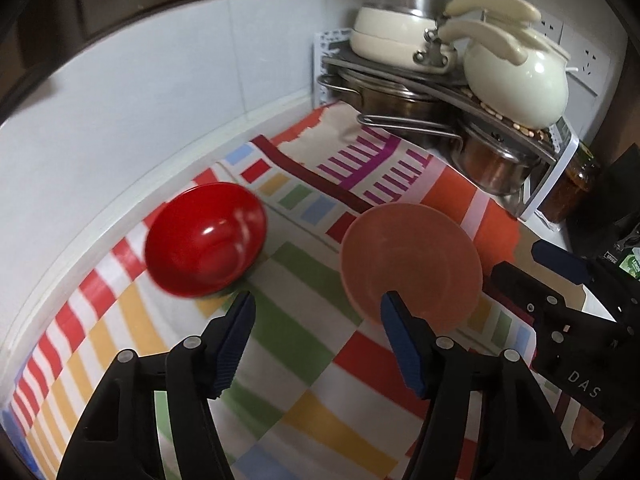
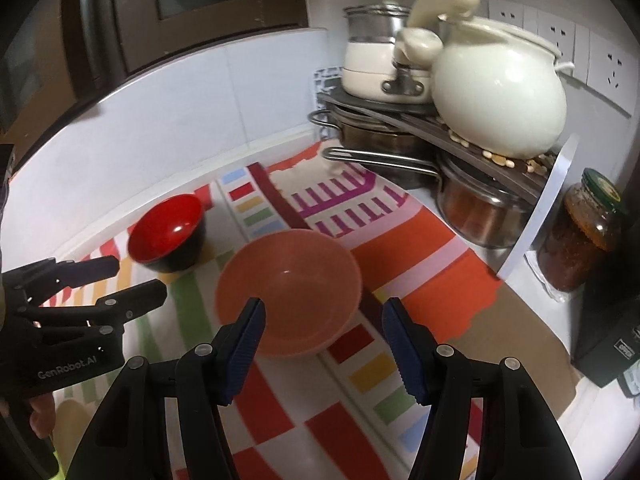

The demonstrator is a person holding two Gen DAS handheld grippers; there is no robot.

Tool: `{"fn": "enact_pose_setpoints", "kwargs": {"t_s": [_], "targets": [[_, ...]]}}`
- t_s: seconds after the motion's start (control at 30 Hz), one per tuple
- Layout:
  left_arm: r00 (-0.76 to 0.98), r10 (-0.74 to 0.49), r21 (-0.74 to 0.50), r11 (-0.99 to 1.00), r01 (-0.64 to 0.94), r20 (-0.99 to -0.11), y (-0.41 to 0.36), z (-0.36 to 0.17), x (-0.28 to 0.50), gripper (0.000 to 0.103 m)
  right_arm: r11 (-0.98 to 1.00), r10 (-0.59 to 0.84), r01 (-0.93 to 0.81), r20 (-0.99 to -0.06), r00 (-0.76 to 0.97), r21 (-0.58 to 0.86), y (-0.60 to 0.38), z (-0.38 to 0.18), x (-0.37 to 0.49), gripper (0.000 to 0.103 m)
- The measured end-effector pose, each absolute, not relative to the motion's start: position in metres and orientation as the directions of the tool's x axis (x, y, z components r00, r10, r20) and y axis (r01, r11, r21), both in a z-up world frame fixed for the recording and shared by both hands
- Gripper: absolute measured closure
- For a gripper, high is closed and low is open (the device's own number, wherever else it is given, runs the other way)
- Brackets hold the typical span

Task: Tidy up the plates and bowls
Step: 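Move the left tool to the pink bowl, then close the left tool on the pink bowl's rim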

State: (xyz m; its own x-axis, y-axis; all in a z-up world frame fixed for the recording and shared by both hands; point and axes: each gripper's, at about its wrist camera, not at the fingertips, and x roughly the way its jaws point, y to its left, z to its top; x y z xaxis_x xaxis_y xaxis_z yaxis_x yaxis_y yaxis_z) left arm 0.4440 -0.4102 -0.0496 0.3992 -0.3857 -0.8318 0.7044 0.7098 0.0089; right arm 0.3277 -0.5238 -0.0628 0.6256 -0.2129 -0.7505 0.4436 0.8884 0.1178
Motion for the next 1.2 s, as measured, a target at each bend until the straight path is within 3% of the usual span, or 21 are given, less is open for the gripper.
{"fn": "enact_pose_setpoints", "kwargs": {"t_s": [0.3,0.87,1.2], "targets": [[0.336,-0.369,-0.011,0.687,0.727,-0.866,-0.44,-0.083,0.465,0.051,0.859,-0.185,0.488,-0.792,0.582,0.158,-0.551,-0.092,0.348,0.056],[0.224,-0.337,-0.061,0.662,0.747,-0.915,-0.469,-0.123,0.48,0.089,0.835,-0.097,0.502,-0.838,0.537,0.226,-0.565,-0.124,0.368,0.086],[0.254,-0.345,-0.044,0.664,0.746,-0.903,-0.459,-0.11,0.475,0.093,0.827,-0.088,0.508,-0.837,0.541,0.241,-0.56,-0.118,0.367,0.094]]}}
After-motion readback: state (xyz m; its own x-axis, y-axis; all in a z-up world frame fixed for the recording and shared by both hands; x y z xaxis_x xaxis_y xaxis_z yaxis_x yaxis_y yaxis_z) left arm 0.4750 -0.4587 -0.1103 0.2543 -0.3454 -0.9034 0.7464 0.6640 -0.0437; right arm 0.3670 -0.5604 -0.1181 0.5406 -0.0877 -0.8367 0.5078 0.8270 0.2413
